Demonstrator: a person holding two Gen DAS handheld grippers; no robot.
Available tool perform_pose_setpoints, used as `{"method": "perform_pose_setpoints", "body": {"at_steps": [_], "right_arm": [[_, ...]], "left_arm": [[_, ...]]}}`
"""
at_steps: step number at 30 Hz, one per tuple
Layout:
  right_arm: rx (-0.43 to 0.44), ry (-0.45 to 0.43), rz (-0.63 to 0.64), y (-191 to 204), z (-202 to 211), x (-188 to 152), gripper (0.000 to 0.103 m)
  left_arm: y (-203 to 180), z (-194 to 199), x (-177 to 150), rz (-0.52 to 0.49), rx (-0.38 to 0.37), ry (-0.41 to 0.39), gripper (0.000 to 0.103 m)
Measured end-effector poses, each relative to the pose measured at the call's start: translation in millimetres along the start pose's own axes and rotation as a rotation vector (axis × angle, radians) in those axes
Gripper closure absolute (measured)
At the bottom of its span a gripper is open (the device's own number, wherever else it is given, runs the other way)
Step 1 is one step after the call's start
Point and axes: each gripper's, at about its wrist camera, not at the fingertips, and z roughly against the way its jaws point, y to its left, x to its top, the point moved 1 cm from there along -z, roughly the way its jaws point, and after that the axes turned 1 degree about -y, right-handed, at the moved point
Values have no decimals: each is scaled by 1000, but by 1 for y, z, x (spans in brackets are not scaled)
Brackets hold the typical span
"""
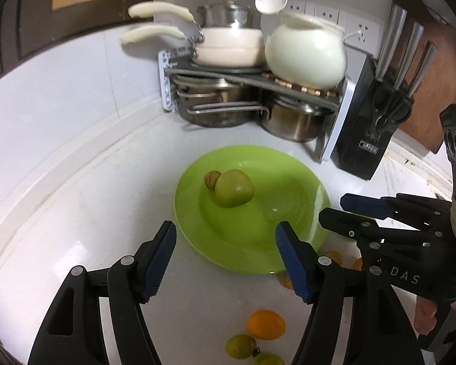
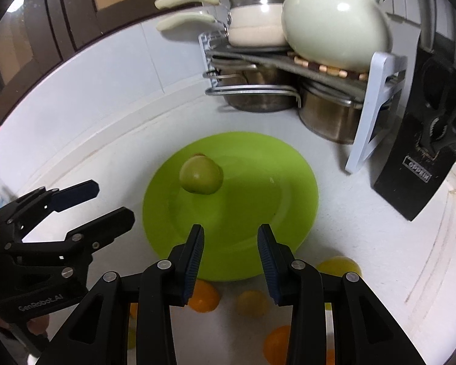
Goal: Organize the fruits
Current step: 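Pull both open tools back from the plate toward the loose fruit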
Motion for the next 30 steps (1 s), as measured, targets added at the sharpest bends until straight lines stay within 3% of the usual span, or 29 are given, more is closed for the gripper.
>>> {"method": "perform_pose_setpoints", "body": {"at_steps": [4, 18, 22, 25, 30], "right_arm": [[6, -40, 5, 6, 19, 0, 58], [14, -147, 60, 42, 74, -28, 58], [-28, -190, 78, 45, 93, -42, 58], [-65, -215, 71, 43, 109, -55, 49], [-125, -233, 65, 36, 130, -73, 49]], "left_arm": [[-1, 22, -4, 3, 12, -39, 34], [4, 79, -46, 15, 54, -88, 32], [-2, 93, -61, 24, 67, -102, 32], [-10, 102, -70, 20, 85, -112, 32], [-21, 113, -84, 61, 103, -116, 32]]}}
